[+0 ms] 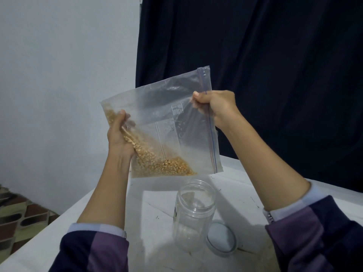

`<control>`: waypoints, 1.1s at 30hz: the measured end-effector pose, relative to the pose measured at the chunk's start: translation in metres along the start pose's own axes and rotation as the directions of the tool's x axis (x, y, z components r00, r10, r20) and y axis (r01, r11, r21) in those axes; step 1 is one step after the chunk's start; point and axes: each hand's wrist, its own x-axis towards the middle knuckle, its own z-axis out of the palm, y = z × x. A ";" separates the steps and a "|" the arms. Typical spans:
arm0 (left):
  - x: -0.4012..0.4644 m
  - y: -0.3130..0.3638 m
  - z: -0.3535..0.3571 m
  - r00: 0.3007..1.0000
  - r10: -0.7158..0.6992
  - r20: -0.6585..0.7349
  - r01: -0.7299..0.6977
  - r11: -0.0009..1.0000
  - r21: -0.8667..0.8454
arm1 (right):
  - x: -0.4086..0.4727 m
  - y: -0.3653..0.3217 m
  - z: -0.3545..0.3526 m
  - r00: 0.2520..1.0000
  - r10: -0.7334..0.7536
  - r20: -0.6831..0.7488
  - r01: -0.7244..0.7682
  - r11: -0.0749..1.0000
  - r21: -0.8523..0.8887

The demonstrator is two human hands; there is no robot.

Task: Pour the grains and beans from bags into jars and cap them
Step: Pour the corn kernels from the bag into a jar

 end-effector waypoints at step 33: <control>-0.001 0.005 0.022 0.984 -0.077 0.164 0.075 0.997 0.018 | -0.020 -0.007 -0.009 0.993 0.037 -0.115 -0.031 0.998 0.054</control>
